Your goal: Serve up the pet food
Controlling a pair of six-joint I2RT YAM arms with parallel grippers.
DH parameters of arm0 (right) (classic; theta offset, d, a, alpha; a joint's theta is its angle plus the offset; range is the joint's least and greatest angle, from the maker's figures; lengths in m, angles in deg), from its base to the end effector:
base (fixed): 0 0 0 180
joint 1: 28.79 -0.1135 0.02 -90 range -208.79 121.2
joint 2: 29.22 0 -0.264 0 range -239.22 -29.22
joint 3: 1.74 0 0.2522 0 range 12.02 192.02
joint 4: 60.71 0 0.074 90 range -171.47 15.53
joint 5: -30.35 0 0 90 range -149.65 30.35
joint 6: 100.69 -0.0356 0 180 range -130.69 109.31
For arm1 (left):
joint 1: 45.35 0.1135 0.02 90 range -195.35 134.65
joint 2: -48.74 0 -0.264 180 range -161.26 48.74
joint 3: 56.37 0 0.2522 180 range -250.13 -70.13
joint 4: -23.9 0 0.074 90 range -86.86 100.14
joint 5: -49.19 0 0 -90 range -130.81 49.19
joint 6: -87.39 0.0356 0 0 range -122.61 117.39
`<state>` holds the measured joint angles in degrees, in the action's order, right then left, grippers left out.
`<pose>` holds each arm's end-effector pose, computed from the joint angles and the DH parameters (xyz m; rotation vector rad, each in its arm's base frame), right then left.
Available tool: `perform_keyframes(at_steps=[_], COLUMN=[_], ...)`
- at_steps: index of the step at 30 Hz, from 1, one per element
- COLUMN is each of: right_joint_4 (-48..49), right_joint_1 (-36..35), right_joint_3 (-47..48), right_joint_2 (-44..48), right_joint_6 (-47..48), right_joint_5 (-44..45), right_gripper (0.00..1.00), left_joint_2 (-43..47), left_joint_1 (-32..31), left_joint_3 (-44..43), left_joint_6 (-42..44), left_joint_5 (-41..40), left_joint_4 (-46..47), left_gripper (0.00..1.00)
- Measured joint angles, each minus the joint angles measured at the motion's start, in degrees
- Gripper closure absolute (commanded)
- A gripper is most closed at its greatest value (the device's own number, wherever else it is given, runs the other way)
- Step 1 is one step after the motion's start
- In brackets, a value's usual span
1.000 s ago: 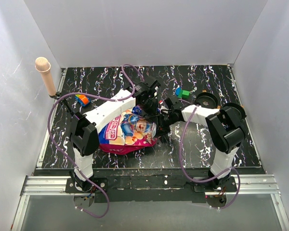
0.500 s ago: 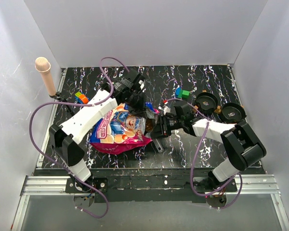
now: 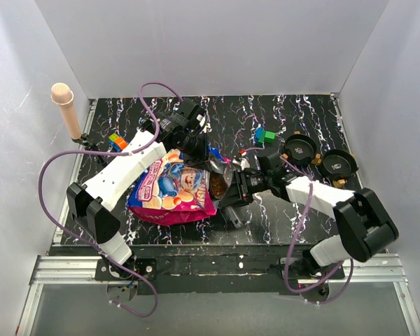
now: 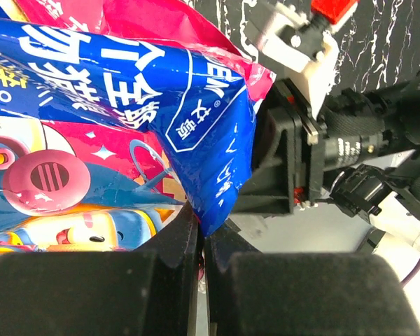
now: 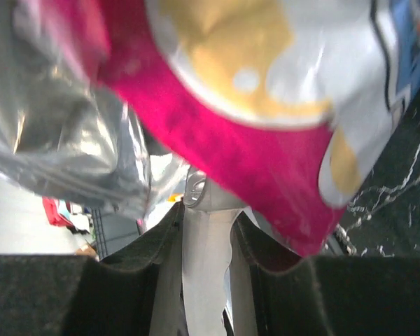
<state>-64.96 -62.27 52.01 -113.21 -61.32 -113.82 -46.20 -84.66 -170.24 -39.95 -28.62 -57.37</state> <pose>0.2246 0.1832 0.1953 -0.2828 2.4871 1.7699 0.2520 -0.2160 0.3620 0.1225 2.8156 -0.6661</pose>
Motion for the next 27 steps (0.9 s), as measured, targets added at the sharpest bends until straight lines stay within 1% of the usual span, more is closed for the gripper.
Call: perform_keyframes(at_steps=[2,5,9,13,16,19,27], right_joint_4=[-7.5,-19.7,-28.8,-33.1,-35.9,-35.7,-35.0], right_joint_1=[0.0,0.0,0.6,1.4,2.4,3.8,5.0], right_joint_3=[0.9,6.2,7.5,8.0,7.8,7.2,6.6], right_joint_2=[2.6,1.0,1.4,1.8,4.9,8.4,9.2], right_joint_6=[3.7,10.8,16.9,19.9,21.0,20.6,20.6], right_joint_5=[-1.1,-2.7,-4.2,-6.3,-7.4,-10.5,-12.8], right_gripper=[0.99,0.99,0.99,0.99,0.99,0.99,0.99], left_joint_2=[0.0,0.2,1.9,4.1,5.6,7.4,7.7], left_joint_1=[0.1,0.5,0.8,0.9,0.9,0.9,0.8], left_joint_3=[0.0,0.8,3.9,7.8,9.2,11.3,11.5], left_joint_6=[1.1,2.3,3.1,3.0,2.9,2.4,0.0], left_joint_5=[0.9,2.6,5.2,7.6,8.4,8.9,8.2], left_joint_4=[0.2,1.2,4.1,7.1,7.6,8.8,9.3], left_gripper=[1.00,1.00,1.00,1.00,1.00,1.00,1.00])
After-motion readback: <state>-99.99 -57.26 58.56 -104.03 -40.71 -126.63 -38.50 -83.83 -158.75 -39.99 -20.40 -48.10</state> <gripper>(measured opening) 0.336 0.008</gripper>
